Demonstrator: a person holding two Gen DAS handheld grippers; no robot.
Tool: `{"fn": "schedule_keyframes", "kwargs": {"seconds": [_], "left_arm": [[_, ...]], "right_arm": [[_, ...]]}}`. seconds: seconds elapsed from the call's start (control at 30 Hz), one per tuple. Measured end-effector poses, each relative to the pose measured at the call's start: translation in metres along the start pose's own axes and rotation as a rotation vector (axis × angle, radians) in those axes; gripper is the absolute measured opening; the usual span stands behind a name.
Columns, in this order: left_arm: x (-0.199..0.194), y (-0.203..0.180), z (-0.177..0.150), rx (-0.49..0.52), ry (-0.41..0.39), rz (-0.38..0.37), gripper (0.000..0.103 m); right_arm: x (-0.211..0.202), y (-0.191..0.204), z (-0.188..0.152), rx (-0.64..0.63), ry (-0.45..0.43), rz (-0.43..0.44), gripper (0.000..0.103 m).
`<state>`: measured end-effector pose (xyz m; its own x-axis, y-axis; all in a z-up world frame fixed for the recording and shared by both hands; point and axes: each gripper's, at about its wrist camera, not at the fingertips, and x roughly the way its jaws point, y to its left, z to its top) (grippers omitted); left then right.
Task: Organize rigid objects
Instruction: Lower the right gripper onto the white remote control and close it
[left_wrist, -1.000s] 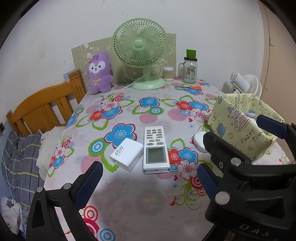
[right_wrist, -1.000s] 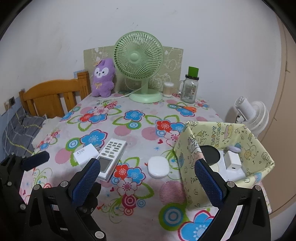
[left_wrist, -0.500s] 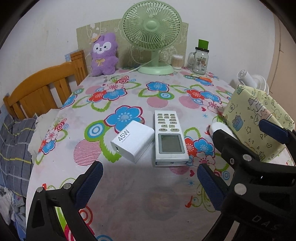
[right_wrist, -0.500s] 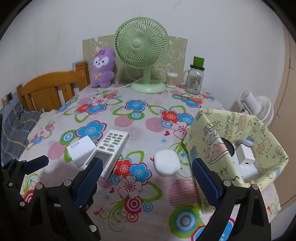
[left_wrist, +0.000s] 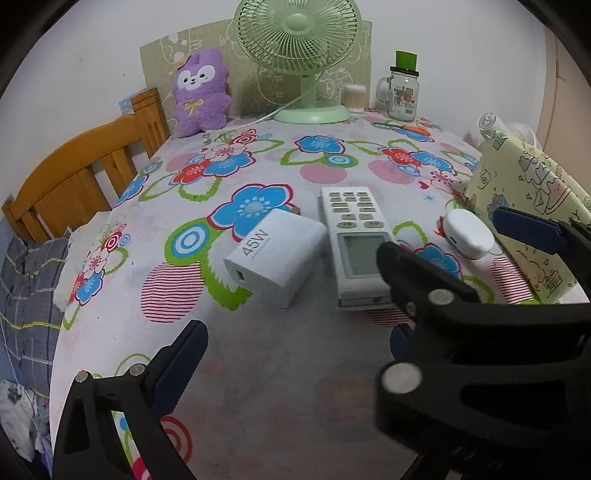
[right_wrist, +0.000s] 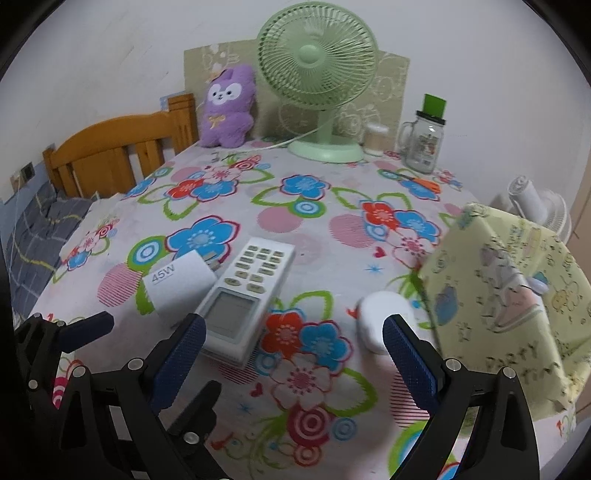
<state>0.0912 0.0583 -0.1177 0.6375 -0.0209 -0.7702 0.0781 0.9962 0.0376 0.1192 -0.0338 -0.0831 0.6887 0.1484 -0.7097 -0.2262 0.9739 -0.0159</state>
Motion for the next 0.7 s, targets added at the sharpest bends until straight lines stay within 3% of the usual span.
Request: {"fn": "schedule_keyframes", "kwargs": {"seconds": [0.33,0.53,0.6,0.63,0.7], "left_arm": [[0.009,0.019,0.009,-0.045,0.023,-0.011,0.100],[0.015,0.020,0.011,-0.029,0.032,-0.012,0.100],[0.016,0.020,0.013,-0.029,0.030,-0.008,0.100],[0.016,0.020,0.014,-0.027,0.028,-0.001,0.100],[0.018,0.021,0.015,-0.031,0.027,0.007,0.100]], "right_arm": [[0.022,0.023,0.009,-0.031,0.033,0.020,0.097],[0.037,0.022,0.009,0.011,0.087,0.064,0.075],[0.038,0.019,0.007,0.026,0.088,0.072,0.064],[0.037,0.017,0.007,0.034,0.085,0.069,0.052],[0.037,0.013,0.007,0.042,0.088,0.045,0.048]]}}
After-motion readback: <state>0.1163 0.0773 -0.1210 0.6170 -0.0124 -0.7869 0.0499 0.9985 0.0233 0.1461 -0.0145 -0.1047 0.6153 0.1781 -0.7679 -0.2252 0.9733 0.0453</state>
